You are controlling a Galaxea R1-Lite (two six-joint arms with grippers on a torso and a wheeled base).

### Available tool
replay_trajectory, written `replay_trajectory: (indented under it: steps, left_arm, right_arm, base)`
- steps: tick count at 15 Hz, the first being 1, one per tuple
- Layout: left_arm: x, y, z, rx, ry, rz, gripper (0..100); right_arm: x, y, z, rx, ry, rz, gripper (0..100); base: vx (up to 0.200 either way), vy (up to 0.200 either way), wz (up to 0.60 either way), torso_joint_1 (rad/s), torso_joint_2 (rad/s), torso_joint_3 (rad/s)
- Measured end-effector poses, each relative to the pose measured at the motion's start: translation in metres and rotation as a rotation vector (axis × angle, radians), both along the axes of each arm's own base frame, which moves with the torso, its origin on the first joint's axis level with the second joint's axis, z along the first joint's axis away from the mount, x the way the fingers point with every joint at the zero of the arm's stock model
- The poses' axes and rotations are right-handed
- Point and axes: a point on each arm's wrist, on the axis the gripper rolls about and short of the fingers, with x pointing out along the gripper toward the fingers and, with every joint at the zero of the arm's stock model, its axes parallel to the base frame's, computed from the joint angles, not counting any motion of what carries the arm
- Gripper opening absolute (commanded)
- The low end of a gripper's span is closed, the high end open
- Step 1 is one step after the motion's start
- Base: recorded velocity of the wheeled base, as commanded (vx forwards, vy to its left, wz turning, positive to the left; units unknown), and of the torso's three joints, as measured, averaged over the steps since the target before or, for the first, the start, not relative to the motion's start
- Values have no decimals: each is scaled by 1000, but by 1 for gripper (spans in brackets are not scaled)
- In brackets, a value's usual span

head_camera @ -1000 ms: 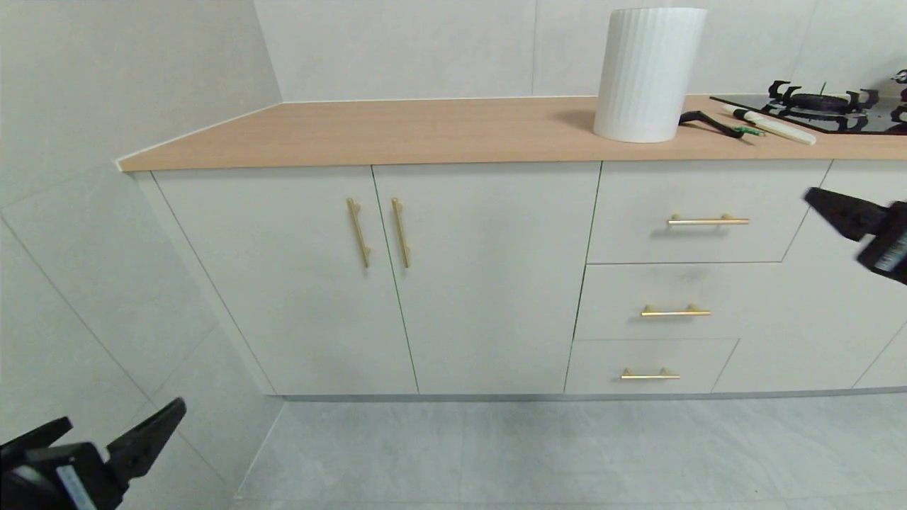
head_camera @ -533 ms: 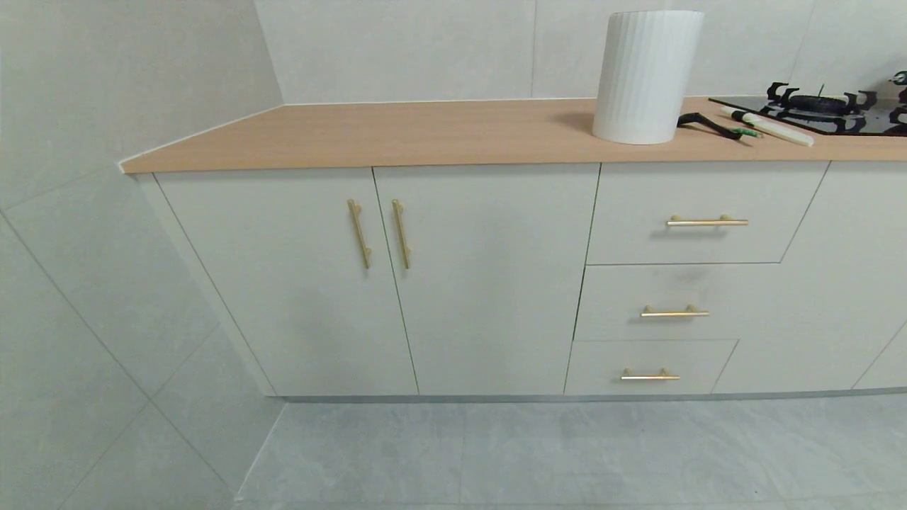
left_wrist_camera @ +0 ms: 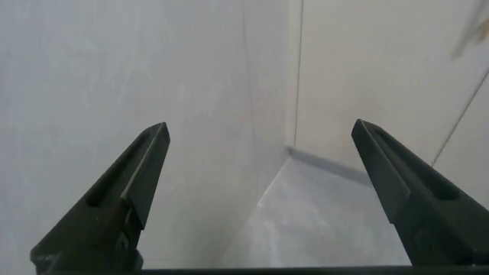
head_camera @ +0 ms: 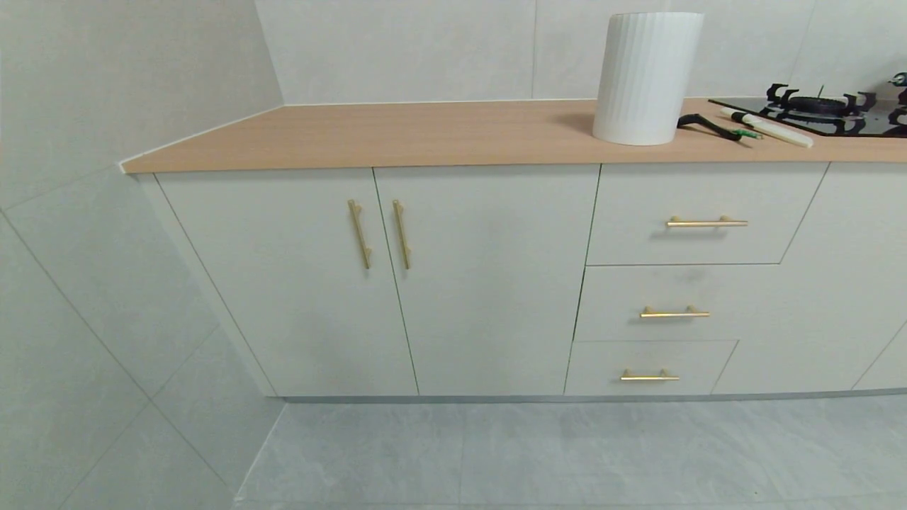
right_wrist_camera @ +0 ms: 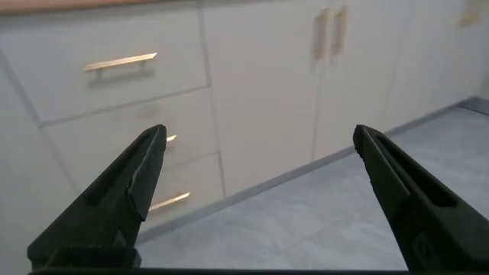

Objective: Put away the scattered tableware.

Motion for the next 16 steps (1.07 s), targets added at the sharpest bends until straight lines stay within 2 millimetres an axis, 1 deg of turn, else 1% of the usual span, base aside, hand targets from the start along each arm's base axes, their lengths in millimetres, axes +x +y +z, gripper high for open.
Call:
replay_trajectory:
  steps: [2,4,5,6,7,10,13,16]
  left_arm:
    - [2,-4,-5,-5,-10,-193,100]
    - [3,-9,-7,-6,-6,-390,100]
    - [3,-10,-11,-21,24,-443,100]
    - [3,-10,-12,-31,30,-456,100]
    - [3,-10,-12,-39,28,-459,100]
    - [3,-10,-12,-9,35,-460,100]
    - [3,-10,-12,-56,21,-459,100]
    - [3,-10,-12,-59,19,-460,100]
  right_arm:
    - [5,3,-21,2,87,126,100]
    - [7,5,-26,-4,112,250,100]
    - [7,6,-27,-9,116,301,100]
    - [7,8,-31,-12,148,377,100]
    - [7,9,-32,-13,166,405,100]
    - [7,9,-33,-12,163,415,100]
    - [8,9,-33,-11,165,415,100]
    - [8,9,-33,-10,166,415,100]
  base:
    - [0,0,0,0,0,0]
    - [0,0,0,0,0,0]
    - [0,0,0,0,0,0]
    - [0,0,0,0,0,0]
    - [0,0,0,0,0,0]
    - [0,0,0,0,0,0]
    - [0,0,0,0,0,0]
    - [0,0,0,0,0,0]
